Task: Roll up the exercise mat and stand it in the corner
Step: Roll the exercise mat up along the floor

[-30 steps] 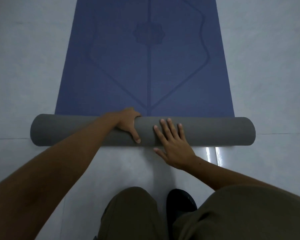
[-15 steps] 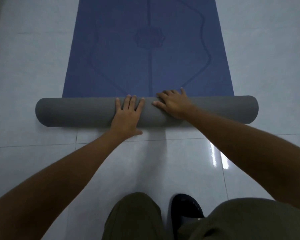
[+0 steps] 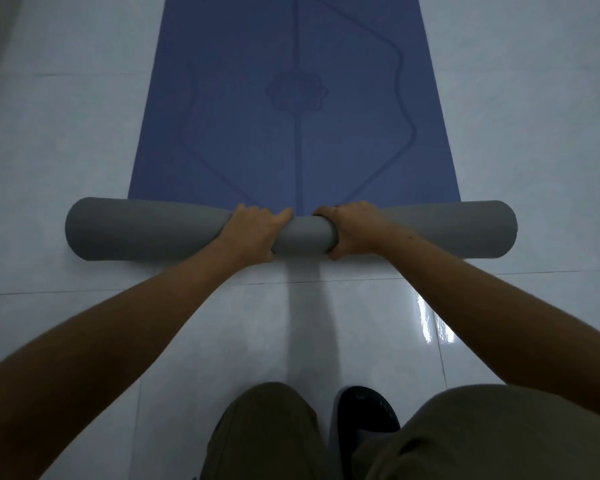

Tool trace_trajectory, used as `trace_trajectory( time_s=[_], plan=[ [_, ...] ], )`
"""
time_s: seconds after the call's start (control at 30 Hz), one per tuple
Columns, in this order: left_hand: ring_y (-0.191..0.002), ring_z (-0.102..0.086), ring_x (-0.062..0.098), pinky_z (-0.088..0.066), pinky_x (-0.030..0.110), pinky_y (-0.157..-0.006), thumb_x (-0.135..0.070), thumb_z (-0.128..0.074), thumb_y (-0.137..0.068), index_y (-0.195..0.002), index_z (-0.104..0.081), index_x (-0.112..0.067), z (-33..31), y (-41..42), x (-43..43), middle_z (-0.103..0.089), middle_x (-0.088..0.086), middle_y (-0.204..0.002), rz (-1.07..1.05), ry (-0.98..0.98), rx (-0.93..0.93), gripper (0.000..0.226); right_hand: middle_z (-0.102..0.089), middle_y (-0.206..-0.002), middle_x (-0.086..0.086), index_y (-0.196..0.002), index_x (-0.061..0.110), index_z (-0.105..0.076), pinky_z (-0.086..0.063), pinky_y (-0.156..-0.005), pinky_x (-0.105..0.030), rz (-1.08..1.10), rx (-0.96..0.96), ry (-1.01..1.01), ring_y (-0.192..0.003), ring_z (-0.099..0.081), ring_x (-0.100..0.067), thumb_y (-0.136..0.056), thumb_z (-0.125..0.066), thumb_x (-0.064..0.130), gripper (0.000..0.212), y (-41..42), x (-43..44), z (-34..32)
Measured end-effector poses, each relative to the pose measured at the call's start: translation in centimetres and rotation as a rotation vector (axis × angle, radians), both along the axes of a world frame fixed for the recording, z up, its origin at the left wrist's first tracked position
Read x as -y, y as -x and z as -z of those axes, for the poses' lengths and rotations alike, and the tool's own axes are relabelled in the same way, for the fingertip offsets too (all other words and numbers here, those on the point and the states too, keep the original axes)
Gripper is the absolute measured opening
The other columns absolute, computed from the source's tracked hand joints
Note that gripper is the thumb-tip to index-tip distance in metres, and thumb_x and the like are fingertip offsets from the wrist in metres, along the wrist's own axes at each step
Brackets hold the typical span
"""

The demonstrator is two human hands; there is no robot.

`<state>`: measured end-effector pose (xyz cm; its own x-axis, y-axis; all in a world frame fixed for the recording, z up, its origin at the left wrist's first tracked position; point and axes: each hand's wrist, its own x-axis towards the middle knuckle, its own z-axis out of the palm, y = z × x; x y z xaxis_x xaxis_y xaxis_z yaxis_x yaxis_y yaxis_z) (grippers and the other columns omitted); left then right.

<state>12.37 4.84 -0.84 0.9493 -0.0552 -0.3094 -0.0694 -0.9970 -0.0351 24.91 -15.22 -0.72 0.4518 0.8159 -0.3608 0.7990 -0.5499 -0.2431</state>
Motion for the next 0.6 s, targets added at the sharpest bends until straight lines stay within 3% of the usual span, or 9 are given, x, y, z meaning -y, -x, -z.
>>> trace_trajectory(
  time_s=[0.2,0.33,0.4,0.47,0.53,0.6],
  plan=[
    [-0.084,-0.062,0.026,-0.048,0.036,-0.071,-0.049,-0.080,-0.061,-0.127,-0.047,-0.026,-0.9,3.5,2.2,-0.066,0.006,-0.098,0.043,0.144,-0.197,0.077,-0.068,-0.121,0.002,-0.138,0.036,-0.049,-0.043,-0.085,-0.033,-0.076,-0.187,0.174,-0.108,-0.064,-0.025,-0.063,-0.082,0.054,0.083,3.2,2.4,-1.4],
    [-0.091,-0.059,0.023,-0.041,0.033,-0.070,-0.055,-0.084,-0.056,-0.127,-0.047,-0.027,-0.7,4.0,3.1,-0.065,0.006,-0.106,0.055,0.195,-0.338,0.084,-0.060,-0.136,-0.001,-0.147,0.034,-0.036,-0.044,-0.100,-0.040,-0.030,-0.316,0.234,-0.120,-0.058,-0.025,-0.065,-0.079,0.064,0.097,4.7,4.1,-0.7],
    [-0.099,-0.059,0.024,-0.040,0.033,-0.074,-0.057,-0.088,-0.051,-0.130,-0.047,-0.029,-0.5,3.2,2.4,-0.065,0.005,-0.115,-0.017,0.259,-0.374,0.093,-0.045,-0.153,-0.003,-0.154,0.029,-0.027,-0.035,-0.110,-0.046,-0.021,-0.219,0.121,-0.136,-0.044,-0.025,-0.072,-0.071,0.068,0.101,5.8,4.9,-0.1],
    [-0.111,-0.060,0.025,-0.044,0.033,-0.085,-0.061,-0.090,-0.044,-0.136,-0.046,-0.031,-0.5,2.3,1.1,-0.063,0.001,-0.128,-0.149,0.354,-0.358,0.106,-0.025,-0.164,-0.005,-0.158,0.025,-0.019,-0.021,-0.118,-0.053,0.005,-0.065,-0.021,-0.150,-0.022,-0.026,-0.086,-0.059,0.064,0.091,7.8,5.3,0.3],
    [-0.121,-0.057,0.024,-0.043,0.043,-0.102,-0.071,-0.087,-0.035,-0.140,-0.042,-0.034,-0.5,1.6,-0.2,-0.059,-0.003,-0.137,-0.248,0.403,-0.299,0.120,-0.007,-0.168,-0.009,-0.160,0.021,-0.011,-0.005,-0.122,-0.057,0.042,0.037,-0.119,-0.155,-0.002,-0.028,-0.097,-0.043,0.060,0.081,9.8,5.3,0.6],
    [-0.131,-0.051,0.023,-0.030,0.056,-0.113,-0.082,-0.080,-0.030,-0.145,-0.038,-0.034,-0.5,1.4,-0.9,-0.053,-0.003,-0.145,-0.280,0.380,-0.230,0.131,0.003,-0.168,-0.011,-0.160,0.019,-0.003,0.002,-0.122,-0.059,0.060,0.093,-0.144,-0.155,0.008,-0.029,-0.098,-0.028,0.066,0.082,10.2,5.2,1.3]
  ],
)
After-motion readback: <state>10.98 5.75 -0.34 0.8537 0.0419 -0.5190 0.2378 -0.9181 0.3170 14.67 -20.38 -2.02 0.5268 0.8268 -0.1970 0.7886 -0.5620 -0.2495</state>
